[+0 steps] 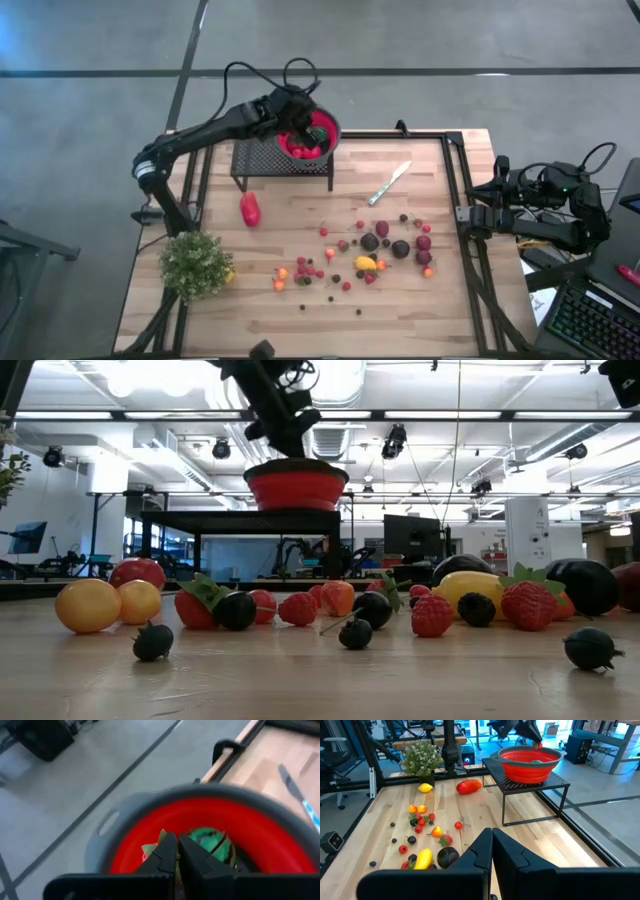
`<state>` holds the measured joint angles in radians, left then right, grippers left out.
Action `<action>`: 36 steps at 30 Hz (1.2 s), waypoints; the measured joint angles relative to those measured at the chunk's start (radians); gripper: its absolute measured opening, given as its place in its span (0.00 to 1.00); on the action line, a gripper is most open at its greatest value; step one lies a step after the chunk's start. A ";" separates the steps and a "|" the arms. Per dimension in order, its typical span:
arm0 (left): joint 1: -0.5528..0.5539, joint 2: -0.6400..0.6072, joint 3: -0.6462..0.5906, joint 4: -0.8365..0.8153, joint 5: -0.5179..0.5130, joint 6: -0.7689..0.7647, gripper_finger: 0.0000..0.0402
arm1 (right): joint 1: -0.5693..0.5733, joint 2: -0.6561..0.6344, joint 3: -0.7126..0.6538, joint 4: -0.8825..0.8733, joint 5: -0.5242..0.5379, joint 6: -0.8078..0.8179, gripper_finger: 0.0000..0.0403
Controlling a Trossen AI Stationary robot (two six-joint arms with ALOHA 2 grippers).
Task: Pick & Place Fruit
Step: Put the red strawberry into the red gray strainer bowl on the shelf, then put the orange pear into the red gray strainer bowl on the shelf
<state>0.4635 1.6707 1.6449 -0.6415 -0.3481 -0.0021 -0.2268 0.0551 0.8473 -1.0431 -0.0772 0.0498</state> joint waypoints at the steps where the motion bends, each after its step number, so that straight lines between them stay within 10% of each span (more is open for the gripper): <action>1: 0.000 0.000 -0.013 0.003 0.000 0.000 0.02 | 0.000 0.000 0.000 0.000 0.000 0.000 0.02; 13: 0.004 0.000 -0.089 0.082 0.000 -0.010 0.04 | 0.000 0.000 0.000 0.000 0.000 0.002 0.02; 28: 0.004 0.000 -0.101 0.100 0.000 0.037 0.42 | 0.000 0.000 0.000 0.000 0.000 0.000 0.02; 36: -0.005 -0.008 -0.101 0.102 0.000 0.110 0.47 | 0.000 0.000 0.000 0.000 0.000 0.002 0.02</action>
<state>0.4585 1.6627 1.5440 -0.5392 -0.3485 0.1078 -0.2269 0.0551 0.8473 -1.0433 -0.0774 0.0517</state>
